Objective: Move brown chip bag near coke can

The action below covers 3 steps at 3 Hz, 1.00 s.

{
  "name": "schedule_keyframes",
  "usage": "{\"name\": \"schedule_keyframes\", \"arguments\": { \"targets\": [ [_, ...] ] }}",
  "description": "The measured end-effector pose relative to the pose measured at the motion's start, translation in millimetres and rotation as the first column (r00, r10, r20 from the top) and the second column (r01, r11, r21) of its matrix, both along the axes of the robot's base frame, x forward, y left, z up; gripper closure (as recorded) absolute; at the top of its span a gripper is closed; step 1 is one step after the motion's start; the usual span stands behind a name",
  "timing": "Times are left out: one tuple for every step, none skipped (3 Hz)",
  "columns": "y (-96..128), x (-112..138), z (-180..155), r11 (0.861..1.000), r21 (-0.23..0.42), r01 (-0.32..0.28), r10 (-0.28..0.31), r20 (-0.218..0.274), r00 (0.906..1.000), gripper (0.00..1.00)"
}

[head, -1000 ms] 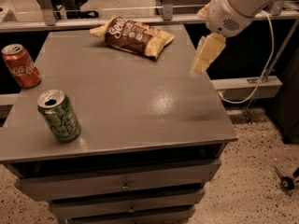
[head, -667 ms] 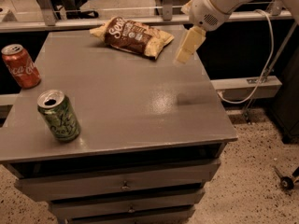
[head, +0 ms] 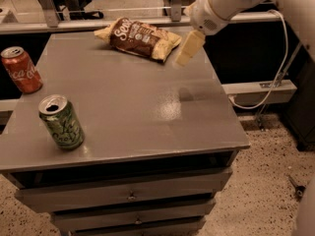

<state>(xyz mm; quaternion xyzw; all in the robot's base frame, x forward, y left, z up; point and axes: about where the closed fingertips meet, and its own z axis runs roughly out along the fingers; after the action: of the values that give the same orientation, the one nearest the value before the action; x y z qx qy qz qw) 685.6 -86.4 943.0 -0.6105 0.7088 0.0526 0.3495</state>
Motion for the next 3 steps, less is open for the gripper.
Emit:
{"name": "schedule_keyframes", "arguments": {
  "targets": [
    [25, 56, -24, 0.997, 0.072, 0.041, -0.043, 0.028, 0.9987, 0.00],
    [44, 106, -42, 0.985, 0.147, 0.087, -0.094, 0.041, 0.9947, 0.00],
    [53, 134, -51, 0.973, 0.185, 0.137, -0.143, 0.021, 0.9895, 0.00]
  ]
}}
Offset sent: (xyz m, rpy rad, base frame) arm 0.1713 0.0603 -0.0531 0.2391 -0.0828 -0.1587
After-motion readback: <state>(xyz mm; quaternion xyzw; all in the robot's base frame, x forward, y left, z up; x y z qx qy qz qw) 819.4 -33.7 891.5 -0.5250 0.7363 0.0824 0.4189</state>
